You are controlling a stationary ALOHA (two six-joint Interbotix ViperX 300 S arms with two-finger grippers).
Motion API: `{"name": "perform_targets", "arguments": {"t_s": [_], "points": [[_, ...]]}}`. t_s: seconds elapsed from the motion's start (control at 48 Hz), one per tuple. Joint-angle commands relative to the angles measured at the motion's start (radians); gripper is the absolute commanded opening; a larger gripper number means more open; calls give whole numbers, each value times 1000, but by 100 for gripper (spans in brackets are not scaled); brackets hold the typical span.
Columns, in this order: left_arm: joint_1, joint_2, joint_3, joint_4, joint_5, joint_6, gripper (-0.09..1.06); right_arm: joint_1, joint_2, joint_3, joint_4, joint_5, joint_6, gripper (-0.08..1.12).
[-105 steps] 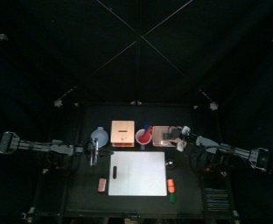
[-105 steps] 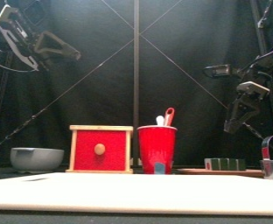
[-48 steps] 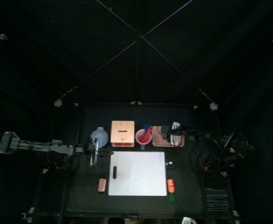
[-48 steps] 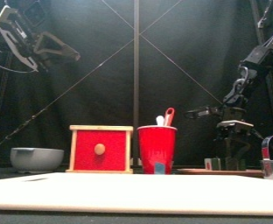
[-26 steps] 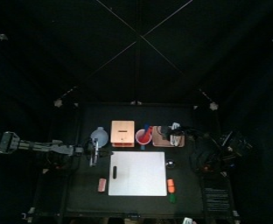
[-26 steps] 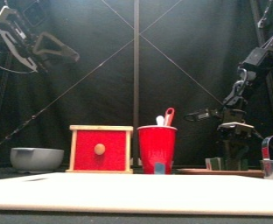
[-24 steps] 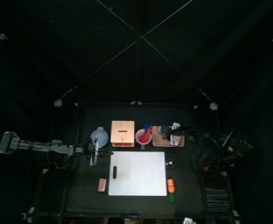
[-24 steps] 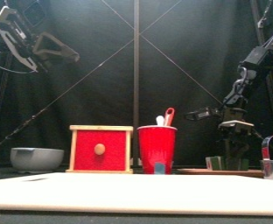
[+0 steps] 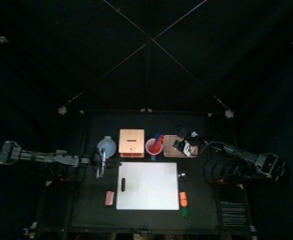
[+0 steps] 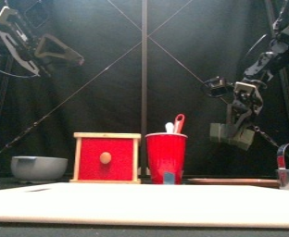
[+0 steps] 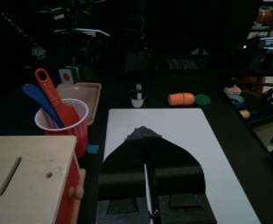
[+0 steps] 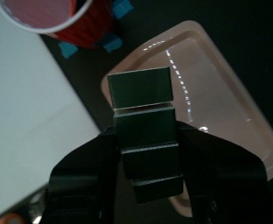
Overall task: Place sushi on board then cut the sushi with the knife then place the pieces on the plate
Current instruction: Place the sushi on the board
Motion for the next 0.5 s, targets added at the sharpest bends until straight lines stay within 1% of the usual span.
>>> {"name": "perform_targets", "arguments": {"t_s": [0.021, 0.167, 0.271, 0.5], "points": [[2, 3, -12, 0, -9, 2, -1, 91, -57, 0, -72, -9, 173, 62], [5, 2, -12, 0, -9, 5, -1, 245, -63, -2, -215, -20, 480, 62], [5, 2, -12, 0, -9, 3, -1, 367, -49, -15, -341, -41, 749, 62], [5, 3, -12, 0, -9, 0, -1, 583, -2, -52, -676, -37, 1315, 62]]}}
